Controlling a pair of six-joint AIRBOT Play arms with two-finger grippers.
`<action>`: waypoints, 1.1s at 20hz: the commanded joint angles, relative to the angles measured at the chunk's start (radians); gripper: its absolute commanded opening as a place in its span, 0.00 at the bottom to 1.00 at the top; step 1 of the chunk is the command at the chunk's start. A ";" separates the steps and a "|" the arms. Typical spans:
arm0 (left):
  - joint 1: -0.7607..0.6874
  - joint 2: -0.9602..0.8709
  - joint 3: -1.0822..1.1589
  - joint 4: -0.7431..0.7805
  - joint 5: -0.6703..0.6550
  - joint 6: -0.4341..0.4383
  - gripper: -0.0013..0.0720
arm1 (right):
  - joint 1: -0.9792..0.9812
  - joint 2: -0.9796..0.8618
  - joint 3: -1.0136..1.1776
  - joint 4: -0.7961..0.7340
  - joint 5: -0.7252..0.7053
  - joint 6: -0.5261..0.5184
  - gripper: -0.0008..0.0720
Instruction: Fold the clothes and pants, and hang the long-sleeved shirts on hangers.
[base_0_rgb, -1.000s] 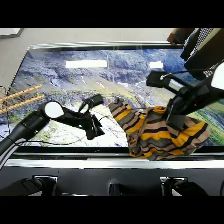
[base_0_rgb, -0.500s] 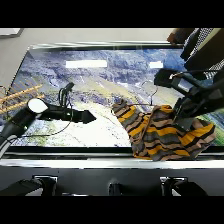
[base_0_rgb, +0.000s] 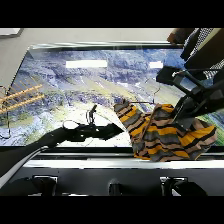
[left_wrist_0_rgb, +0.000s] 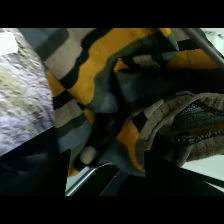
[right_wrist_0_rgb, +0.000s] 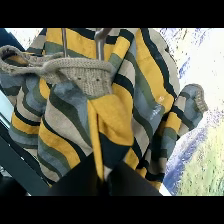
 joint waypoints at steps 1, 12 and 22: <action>-0.098 -0.096 0.034 -0.291 -0.003 0.162 0.74 | 0.000 0.001 0.001 -0.003 0.000 0.029 0.04; -0.153 -0.272 0.190 -0.307 -0.134 0.245 0.68 | 0.000 0.001 0.001 -0.021 0.002 0.063 0.04; 0.017 -0.229 0.190 -0.116 -0.114 0.268 0.04 | 0.000 0.001 0.001 0.018 -0.014 0.093 0.04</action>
